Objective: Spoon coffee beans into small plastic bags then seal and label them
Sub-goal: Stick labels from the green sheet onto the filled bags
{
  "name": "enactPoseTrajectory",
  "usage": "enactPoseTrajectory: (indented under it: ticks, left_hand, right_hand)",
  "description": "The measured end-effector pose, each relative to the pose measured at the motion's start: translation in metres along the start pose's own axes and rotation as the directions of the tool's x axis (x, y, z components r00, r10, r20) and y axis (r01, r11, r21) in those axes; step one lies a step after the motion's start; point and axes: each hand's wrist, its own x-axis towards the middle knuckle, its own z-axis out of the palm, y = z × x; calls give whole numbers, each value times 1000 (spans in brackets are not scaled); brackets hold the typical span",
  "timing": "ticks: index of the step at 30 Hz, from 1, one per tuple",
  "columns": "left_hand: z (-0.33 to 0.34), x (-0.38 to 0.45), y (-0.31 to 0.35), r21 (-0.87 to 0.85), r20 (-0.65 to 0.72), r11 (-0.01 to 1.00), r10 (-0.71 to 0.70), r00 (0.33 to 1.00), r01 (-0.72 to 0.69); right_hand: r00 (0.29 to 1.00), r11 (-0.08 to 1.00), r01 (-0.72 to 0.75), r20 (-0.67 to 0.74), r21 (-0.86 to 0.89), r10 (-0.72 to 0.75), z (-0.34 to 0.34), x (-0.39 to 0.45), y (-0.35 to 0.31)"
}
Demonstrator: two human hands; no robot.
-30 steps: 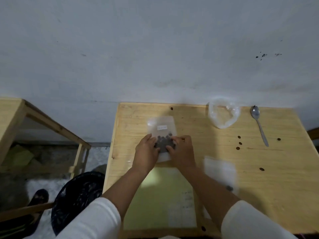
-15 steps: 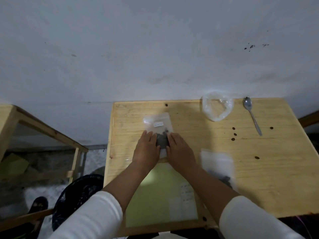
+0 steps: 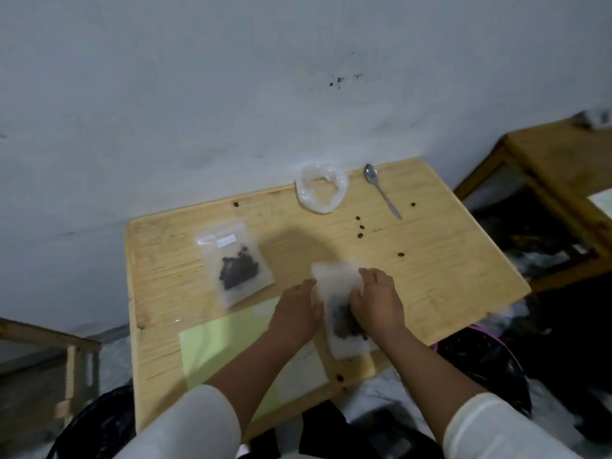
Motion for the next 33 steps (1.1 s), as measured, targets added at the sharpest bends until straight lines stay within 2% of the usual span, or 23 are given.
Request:
enactPoseTrajectory:
  ticks: [3, 6, 10, 15, 20, 24, 27, 28, 30, 33]
  left_hand:
    - [6, -1, 10, -6, 57, 1000, -21, 998, 21]
    - [6, -4, 14, -39, 70, 999, -4, 998, 7]
    - [5, -7, 16, -84, 28, 996, -38, 999, 40]
    - [-6, -12, 20, -264, -79, 961, -107, 991, 83]
    - [-29, -13, 6, -379, -255, 925, -142, 956, 36]
    - [-48, -21, -14, -596, -226, 802, -205, 952, 31]
    - [-56, -31, -30, -724, -215, 689, -249, 944, 17]
    - [-57, -35, -35, -772, -205, 635, -276, 939, 18]
    - [-60, -43, -45, -821, -206, 570, -326, 923, 18]
    - [-60, -54, -62, -797, -252, 603, -381, 890, 32]
  right_hand:
    - [998, 996, -54, 17, 70, 53, 0, -6, 11]
    - [998, 986, -60, -25, 155, 65, 3, -10, 15]
    - [992, 960, -88, -60, 267, 108, 4, -12, 12]
    - [978, 894, -28, -172, 446, 117, -4, -8, 4]
    - [995, 769, -24, -61, 639, 83, -13, 0, -20]
    - [996, 662, 17, 43, 750, -74, -11, -3, -45]
    - [983, 624, 19, 101, 781, -156, -6, -8, -63]
    - [979, 641, 19, 116, 768, -168, -3, -9, -67]
    - [973, 762, 49, 140, 645, -181, 2, -12, -69]
    - [953, 912, 131, 205, 388, -224, 12, -19, -62]
